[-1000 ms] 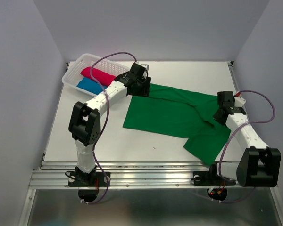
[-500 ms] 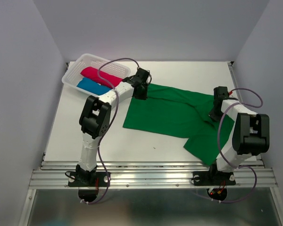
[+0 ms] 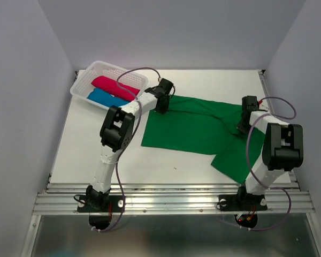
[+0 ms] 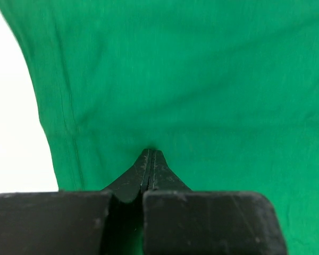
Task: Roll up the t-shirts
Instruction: Fold the T-shirt at the center of the board.
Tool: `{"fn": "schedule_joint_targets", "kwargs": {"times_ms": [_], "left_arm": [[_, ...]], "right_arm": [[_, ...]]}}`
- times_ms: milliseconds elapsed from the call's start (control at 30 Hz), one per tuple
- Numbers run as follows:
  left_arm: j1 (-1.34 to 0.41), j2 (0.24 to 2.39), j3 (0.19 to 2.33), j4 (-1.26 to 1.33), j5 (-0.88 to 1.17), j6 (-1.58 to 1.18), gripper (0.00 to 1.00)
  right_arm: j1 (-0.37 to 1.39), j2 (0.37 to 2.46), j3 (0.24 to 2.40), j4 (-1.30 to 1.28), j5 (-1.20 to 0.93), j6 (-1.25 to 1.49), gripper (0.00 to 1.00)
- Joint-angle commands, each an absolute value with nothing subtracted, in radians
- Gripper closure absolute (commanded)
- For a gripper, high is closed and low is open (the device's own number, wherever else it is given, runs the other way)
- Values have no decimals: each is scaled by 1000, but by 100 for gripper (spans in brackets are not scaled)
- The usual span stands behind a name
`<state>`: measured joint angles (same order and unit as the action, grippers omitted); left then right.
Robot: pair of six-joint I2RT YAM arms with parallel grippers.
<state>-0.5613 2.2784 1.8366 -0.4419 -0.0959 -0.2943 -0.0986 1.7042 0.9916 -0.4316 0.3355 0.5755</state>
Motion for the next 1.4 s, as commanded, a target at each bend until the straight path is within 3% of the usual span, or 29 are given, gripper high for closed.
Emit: {"fn": "schedule_joint_targets", "kwargs": {"times_ms": [0, 433, 700, 833, 967, 1133, 1200, 1367], "left_arm": [[-538, 2345, 1931, -483, -129, -282, 100], [-508, 2620, 2450, -607, -192, -224, 100], [-528, 2372, 2401, -566, -215, -232, 100], [-535, 2171, 2216, -528, -199, -259, 94], [-535, 1964, 1984, -522, -228, -301, 84], [-534, 1783, 1622, -482, -181, -373, 56], [-535, 1708, 1477, -454, -164, -408, 42], [-534, 1634, 1275, -403, -144, -469, 38]], "right_arm": [[-107, 1802, 1011, -367, 284, 574, 99], [-107, 1931, 1241, -379, 227, 565, 99], [-107, 1717, 1322, -456, 167, 537, 92], [-107, 1551, 1287, -524, 179, 545, 75], [-107, 1409, 1194, -613, 195, 555, 68], [-107, 1227, 1049, -733, 151, 591, 44], [-107, 1146, 985, -759, 95, 624, 41], [-107, 1074, 876, -753, 71, 655, 45]]}}
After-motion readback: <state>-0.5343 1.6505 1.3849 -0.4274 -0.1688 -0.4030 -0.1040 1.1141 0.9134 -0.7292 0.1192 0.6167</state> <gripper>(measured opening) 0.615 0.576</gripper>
